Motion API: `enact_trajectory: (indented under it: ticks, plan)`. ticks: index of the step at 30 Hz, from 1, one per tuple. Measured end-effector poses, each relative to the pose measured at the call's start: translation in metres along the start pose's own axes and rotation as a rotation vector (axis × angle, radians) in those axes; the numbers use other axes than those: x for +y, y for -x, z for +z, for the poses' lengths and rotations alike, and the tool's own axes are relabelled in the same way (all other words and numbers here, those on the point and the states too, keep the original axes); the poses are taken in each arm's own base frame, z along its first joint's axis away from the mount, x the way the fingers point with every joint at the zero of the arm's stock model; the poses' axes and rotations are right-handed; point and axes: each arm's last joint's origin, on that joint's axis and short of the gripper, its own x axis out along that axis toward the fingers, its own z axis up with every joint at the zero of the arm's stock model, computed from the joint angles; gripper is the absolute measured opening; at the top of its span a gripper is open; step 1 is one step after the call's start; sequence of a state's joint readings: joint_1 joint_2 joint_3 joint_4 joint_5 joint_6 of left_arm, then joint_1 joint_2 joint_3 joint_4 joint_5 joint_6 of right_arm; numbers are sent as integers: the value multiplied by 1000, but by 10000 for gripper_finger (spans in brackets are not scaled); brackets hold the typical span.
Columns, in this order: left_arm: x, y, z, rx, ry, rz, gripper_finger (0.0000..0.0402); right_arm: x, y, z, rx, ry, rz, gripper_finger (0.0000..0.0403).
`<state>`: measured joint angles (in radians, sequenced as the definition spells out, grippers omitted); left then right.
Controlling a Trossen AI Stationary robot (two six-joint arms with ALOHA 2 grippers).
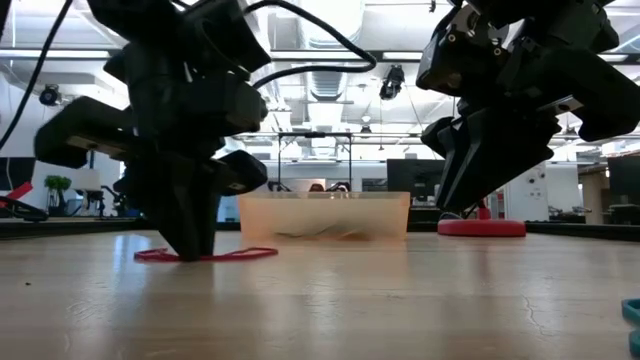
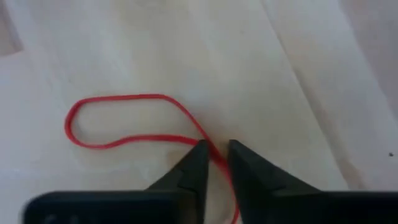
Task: Pick and place rubber bands into bin
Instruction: Put the red rubber band into the orange bin
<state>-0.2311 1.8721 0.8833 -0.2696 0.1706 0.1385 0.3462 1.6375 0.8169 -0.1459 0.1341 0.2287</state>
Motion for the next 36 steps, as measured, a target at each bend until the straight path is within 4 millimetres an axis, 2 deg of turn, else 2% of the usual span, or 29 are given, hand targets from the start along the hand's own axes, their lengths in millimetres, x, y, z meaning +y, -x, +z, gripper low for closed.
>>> enact_trajectory:
  ticks: [4, 14, 18, 27, 31, 36]
  plan:
    - [-3, -1, 0, 5, -28, 10, 7, 0, 0, 0, -1, 0, 0, 63]
    - [-27, -3, 4, 30, -224, 137, 0, 0, 0, 0, -3, 0, 1, 63]
    - [-34, 2, 9, 26, -283, 208, 0, 0, 0, 0, -4, 0, 1, 63]
    - [-39, 46, 21, -122, -284, 290, 0, 0, 0, 0, -3, 0, 1, 63]
    - [-41, 72, 28, -226, -279, 349, 0, 0, 0, 0, -3, 0, 2, 63]
    - [-43, 88, 27, -267, -280, 378, 0, 0, 0, 0, -3, 0, 3, 63]
